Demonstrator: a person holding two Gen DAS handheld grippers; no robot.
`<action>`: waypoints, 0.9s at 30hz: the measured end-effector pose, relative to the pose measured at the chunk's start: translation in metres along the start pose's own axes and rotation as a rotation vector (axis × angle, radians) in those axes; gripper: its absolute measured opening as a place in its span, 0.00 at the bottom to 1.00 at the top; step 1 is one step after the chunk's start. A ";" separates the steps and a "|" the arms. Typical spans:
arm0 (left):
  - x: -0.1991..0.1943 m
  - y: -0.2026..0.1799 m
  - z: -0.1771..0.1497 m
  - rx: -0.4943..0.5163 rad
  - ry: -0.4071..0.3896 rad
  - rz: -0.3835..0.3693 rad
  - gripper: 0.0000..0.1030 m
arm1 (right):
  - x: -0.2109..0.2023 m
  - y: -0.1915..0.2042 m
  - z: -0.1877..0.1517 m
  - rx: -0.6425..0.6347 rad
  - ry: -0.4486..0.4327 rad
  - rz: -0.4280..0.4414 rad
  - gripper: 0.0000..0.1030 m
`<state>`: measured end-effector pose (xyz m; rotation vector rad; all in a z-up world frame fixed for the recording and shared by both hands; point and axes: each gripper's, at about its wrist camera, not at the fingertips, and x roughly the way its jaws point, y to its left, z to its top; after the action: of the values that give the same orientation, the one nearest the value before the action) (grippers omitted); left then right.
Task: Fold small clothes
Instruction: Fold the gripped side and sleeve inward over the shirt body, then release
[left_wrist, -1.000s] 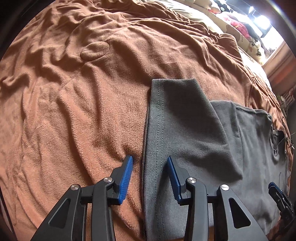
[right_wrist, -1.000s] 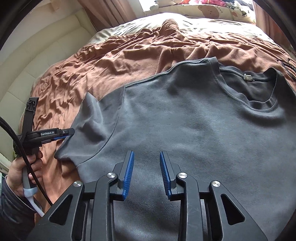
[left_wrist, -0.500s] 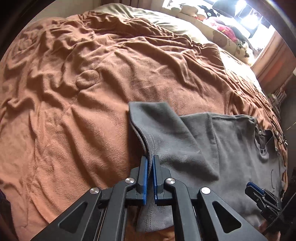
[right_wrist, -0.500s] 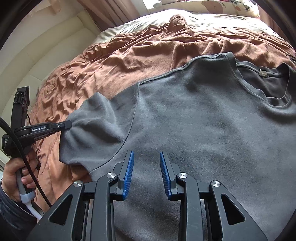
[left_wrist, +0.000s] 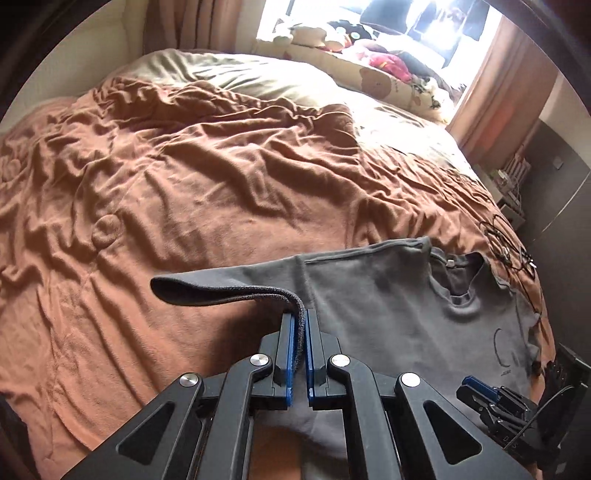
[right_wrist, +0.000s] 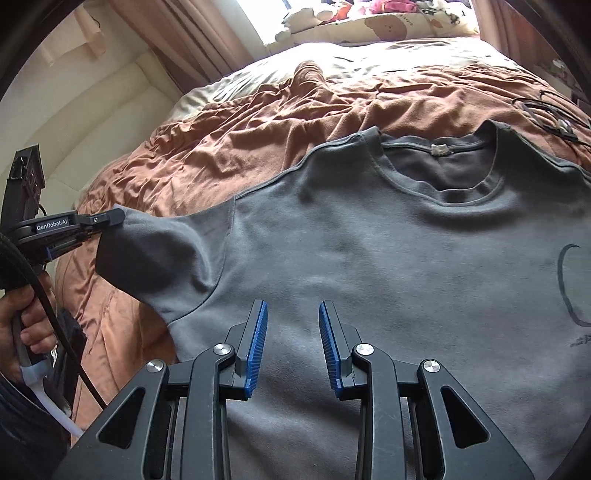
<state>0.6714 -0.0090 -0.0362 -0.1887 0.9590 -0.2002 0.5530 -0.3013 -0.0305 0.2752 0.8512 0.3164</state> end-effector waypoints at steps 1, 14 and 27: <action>0.001 -0.010 0.001 0.014 0.003 -0.008 0.05 | -0.004 -0.004 -0.001 0.006 0.000 -0.003 0.30; 0.035 -0.118 -0.015 0.156 0.085 -0.125 0.05 | -0.047 -0.052 -0.019 0.096 -0.030 -0.008 0.66; 0.040 -0.100 -0.017 0.128 0.101 -0.089 0.59 | -0.037 -0.061 -0.017 0.112 0.001 0.003 0.72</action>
<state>0.6713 -0.1167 -0.0529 -0.1048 1.0357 -0.3549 0.5268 -0.3694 -0.0373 0.3802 0.8707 0.2718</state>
